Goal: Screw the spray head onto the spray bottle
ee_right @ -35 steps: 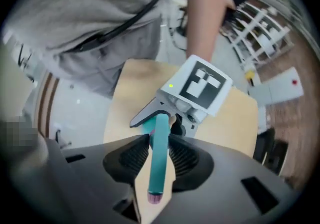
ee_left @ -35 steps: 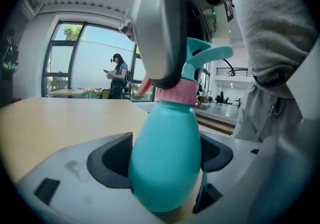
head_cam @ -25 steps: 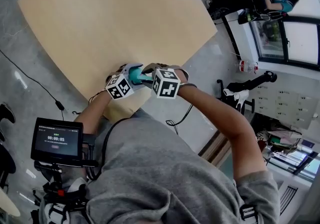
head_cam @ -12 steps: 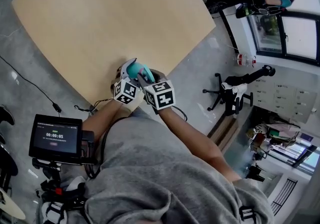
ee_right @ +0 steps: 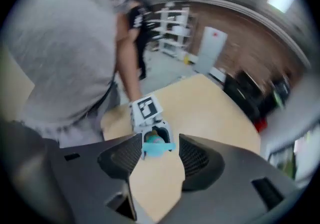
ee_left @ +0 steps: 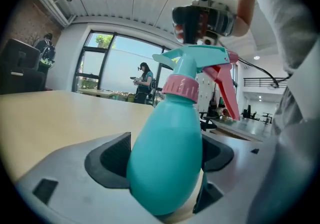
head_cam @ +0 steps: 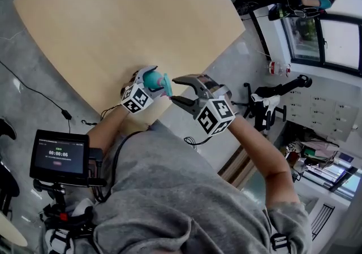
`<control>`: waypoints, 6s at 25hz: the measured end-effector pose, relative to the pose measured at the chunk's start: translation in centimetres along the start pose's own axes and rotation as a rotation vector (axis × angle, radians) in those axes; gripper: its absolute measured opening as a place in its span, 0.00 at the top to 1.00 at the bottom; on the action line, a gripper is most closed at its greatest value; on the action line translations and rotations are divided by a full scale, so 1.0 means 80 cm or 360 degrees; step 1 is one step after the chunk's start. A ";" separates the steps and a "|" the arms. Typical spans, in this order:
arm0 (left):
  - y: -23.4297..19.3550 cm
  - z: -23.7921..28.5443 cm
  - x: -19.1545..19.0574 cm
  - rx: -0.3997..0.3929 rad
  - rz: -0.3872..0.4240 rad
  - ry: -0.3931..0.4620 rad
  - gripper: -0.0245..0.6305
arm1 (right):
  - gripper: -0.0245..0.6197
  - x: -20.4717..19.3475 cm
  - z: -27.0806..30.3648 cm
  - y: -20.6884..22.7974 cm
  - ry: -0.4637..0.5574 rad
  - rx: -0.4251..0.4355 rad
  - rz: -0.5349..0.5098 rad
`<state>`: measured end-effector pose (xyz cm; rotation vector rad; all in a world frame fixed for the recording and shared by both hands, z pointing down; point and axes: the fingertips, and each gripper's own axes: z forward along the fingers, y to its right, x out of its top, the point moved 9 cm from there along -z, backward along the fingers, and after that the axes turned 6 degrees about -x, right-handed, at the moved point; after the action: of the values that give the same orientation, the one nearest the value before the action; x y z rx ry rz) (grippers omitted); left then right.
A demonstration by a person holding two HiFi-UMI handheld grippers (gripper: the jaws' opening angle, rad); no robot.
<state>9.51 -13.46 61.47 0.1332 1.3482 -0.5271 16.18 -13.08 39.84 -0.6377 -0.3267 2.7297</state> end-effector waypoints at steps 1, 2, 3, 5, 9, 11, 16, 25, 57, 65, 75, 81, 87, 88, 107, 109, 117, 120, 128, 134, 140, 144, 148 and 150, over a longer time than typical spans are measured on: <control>-0.002 -0.001 -0.001 -0.0048 0.0008 -0.0005 0.39 | 0.63 0.000 0.002 -0.003 -0.0066 0.0061 -0.0435; -0.005 -0.003 -0.001 -0.0089 0.0013 -0.0010 0.39 | 0.63 -0.004 0.009 -0.008 -0.0129 0.0122 -0.0817; -0.007 -0.004 -0.002 -0.0124 0.0017 -0.0015 0.39 | 0.63 -0.008 0.020 -0.011 -0.0164 0.0181 -0.1097; -0.010 -0.005 -0.003 -0.0177 0.0020 -0.0027 0.39 | 0.63 -0.014 0.045 -0.016 -0.0138 0.0282 -0.1366; -0.015 -0.007 -0.007 -0.0222 0.0010 -0.0047 0.39 | 0.63 -0.014 0.095 -0.024 -0.0059 0.0397 -0.1577; -0.015 -0.008 -0.008 -0.0231 0.0007 -0.0048 0.39 | 0.68 -0.011 0.110 -0.023 -0.0044 0.0415 -0.1595; -0.017 -0.008 -0.008 -0.0243 0.0000 -0.0037 0.39 | 0.76 -0.010 0.115 -0.014 -0.0043 0.0453 -0.1341; -0.004 -0.007 -0.005 0.0001 -0.0058 0.0036 0.39 | 0.76 -0.041 0.109 -0.014 -0.0096 -0.0149 0.1095; -0.029 -0.005 -0.009 -0.0445 -0.0006 -0.0100 0.38 | 0.68 -0.006 0.101 -0.032 -0.0258 0.0249 -0.1902; -0.028 -0.003 -0.007 -0.0391 -0.0017 -0.0067 0.38 | 0.76 -0.001 0.142 -0.002 -0.0465 0.0540 -0.0755; 0.004 -0.003 -0.006 0.0113 -0.0050 0.0021 0.38 | 0.76 -0.027 0.121 -0.014 -0.0483 -0.0137 0.1229; 0.009 -0.006 -0.011 0.0166 -0.0020 -0.0020 0.38 | 0.76 -0.026 0.119 -0.012 -0.0427 -0.0121 0.1485; 0.010 -0.006 -0.011 0.0176 0.0005 -0.0024 0.38 | 0.75 -0.024 0.119 -0.015 -0.0414 -0.0153 0.1512; 0.010 -0.005 -0.011 0.0176 0.0007 -0.0022 0.38 | 0.76 -0.024 0.119 -0.014 -0.0414 -0.0160 0.1503; -0.038 -0.052 -0.014 -0.0235 0.0127 -0.0114 0.25 | 0.60 -0.051 0.146 0.007 -0.0263 -0.0078 0.1293; -0.050 -0.068 -0.013 -0.0195 0.0116 -0.0106 0.25 | 0.59 -0.058 0.143 0.011 -0.0220 -0.0113 0.1306; -0.118 -0.125 0.027 0.0053 0.0071 0.0094 0.26 | 0.59 -0.087 0.105 0.042 0.0010 -0.0323 0.1455; -0.128 -0.163 0.044 0.0148 0.0110 0.0216 0.26 | 0.59 -0.081 0.086 0.041 0.0190 -0.0499 0.1553; -0.119 -0.240 0.169 0.0253 0.0085 0.0542 0.84 | 0.93 -0.025 -0.031 0.081 0.0764 -0.1038 0.1644; -0.121 -0.159 0.216 0.0109 -0.0216 0.0553 0.96 | 0.95 -0.059 -0.089 0.104 0.0777 -0.1143 0.1641; -0.066 -0.170 0.262 0.0071 -0.0101 0.0572 0.96 | 0.95 -0.032 -0.141 0.063 0.0909 -0.1189 0.1565; -0.068 -0.185 0.262 0.0118 -0.0101 0.0560 0.96 | 0.95 -0.016 -0.127 0.067 0.0890 -0.1160 0.1515; -0.071 -0.187 0.251 0.0129 -0.0137 0.0537 0.96 | 0.95 -0.009 -0.111 0.072 0.0895 -0.1127 0.1507; -0.069 -0.182 0.250 0.0127 -0.0134 0.0515 0.96 | 0.95 -0.013 -0.110 0.072 0.0891 -0.1116 0.1520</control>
<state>-3.38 -18.37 40.26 0.2355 1.6534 -0.6499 19.63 -17.45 30.91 -2.1562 -1.0679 2.9897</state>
